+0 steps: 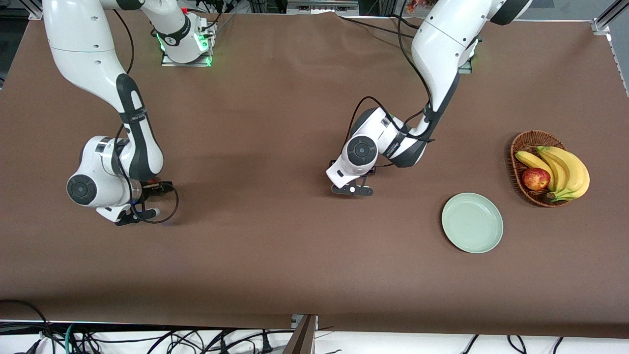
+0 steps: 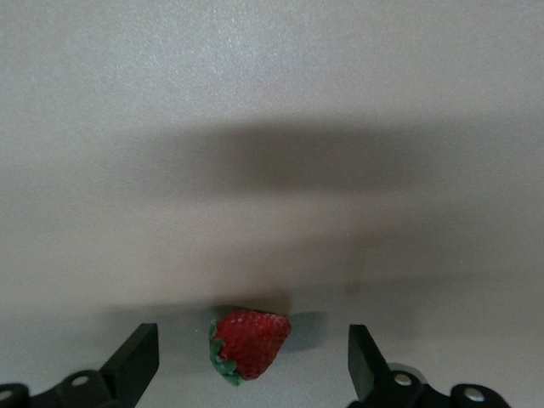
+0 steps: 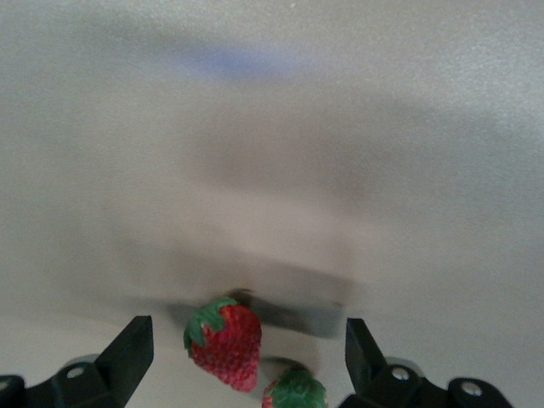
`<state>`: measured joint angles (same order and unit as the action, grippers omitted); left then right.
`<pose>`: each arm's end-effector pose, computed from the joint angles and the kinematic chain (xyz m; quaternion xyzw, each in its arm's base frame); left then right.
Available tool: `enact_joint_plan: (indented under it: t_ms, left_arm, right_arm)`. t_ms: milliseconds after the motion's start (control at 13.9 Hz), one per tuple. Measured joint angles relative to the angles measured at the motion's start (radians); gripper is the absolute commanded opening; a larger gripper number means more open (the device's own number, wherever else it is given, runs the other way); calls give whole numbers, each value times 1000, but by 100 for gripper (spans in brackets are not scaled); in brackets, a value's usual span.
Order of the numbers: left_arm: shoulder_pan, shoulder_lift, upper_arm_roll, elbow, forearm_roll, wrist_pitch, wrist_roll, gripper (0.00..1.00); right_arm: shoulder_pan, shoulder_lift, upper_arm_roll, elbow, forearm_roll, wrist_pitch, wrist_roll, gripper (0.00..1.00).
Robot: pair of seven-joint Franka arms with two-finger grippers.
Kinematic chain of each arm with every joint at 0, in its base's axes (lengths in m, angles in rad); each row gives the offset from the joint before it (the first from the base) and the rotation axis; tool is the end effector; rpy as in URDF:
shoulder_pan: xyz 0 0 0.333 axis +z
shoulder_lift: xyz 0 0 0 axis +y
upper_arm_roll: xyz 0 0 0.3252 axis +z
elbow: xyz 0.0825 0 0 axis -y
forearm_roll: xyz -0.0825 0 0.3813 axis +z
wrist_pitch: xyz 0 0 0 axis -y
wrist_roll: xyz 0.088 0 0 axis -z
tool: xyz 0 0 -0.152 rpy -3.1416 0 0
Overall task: Collect all strawberries into plate
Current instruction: 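Grasp the strawberry from the right gripper with the left gripper, then release strawberry onto plate with the left gripper while the right gripper grasps another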
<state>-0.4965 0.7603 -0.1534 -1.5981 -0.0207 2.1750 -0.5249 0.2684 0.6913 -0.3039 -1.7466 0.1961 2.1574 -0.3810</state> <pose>0.5384 -0.4016 0.1395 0.9934 -0.0394 -0.1074 0.0033 0.6291 -0.0025 0.1392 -0.9841 -0.1280 0.1229 0.0003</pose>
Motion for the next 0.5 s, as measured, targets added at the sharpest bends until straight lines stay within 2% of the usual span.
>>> enact_joint_plan:
  t_ms: [144, 360, 504]
  left_arm:
    - [0, 0, 2, -1, 0, 1, 0, 18]
    - [0, -1, 6, 0, 0, 1, 1, 13]
    - [4, -9, 15, 7, 0, -17, 1, 12]
  right_arm:
    - [1, -3, 0, -4, 0, 0, -1, 60]
    - [1, -3, 1, -6, 0, 0, -7, 37]
    - [1, -6, -1, -6, 0, 0, -9, 29]
